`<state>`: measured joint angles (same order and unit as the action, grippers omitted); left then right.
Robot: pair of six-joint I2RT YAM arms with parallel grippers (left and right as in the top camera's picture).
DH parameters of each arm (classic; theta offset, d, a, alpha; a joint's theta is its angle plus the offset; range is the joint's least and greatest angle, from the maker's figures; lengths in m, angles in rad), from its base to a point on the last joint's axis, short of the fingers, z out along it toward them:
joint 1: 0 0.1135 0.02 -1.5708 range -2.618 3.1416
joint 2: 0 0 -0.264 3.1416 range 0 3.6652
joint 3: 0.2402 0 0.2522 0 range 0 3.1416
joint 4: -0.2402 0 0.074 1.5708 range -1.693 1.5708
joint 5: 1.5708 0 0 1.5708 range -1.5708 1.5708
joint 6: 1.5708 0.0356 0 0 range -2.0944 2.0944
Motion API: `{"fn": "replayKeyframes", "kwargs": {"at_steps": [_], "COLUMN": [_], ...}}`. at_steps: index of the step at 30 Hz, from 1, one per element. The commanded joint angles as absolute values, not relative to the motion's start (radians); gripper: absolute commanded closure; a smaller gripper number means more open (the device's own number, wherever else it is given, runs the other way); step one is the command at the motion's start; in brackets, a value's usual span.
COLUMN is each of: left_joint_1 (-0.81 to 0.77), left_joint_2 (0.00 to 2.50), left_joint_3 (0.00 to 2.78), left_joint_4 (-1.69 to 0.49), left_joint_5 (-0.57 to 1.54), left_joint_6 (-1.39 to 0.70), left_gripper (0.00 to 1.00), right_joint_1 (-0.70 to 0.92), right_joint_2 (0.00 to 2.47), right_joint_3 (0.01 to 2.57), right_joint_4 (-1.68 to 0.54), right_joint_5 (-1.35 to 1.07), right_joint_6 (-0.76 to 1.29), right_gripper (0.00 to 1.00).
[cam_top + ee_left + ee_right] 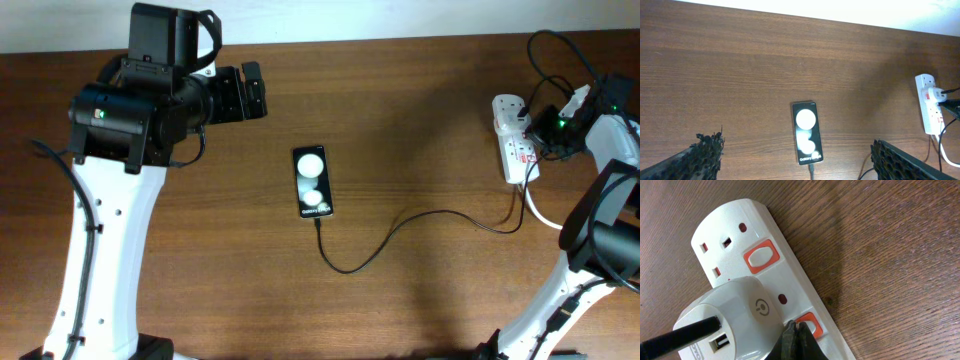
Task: Plug charger to phone and switch on socket
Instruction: 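Press the orange switch beside the adapter with the right gripper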
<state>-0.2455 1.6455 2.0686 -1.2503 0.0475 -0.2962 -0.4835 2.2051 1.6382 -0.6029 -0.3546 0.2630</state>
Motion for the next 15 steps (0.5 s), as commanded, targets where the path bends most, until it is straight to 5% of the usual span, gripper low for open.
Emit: {"fn": "replayKeyframes", "kwargs": {"at_steps": [1, 15], "left_joint_1": [-0.240, -0.240], "left_joint_2": [1.640, 1.640], "left_joint_3": [2.077, 2.077], "left_joint_4": [-1.251, -1.252], "left_joint_5": [0.036, 0.036], "left_joint_6": [-0.299, -0.299], "left_gripper": [0.01, 0.01], "right_joint_1": [-0.469, -0.424], "right_joint_2": [2.234, 2.234], "right_joint_3": [1.626, 1.625], "right_joint_4": [-0.621, -0.637], "right_joint_5": [-0.389, -0.385], "right_joint_6": [0.271, 0.271], "right_gripper": [0.96, 0.96]}}
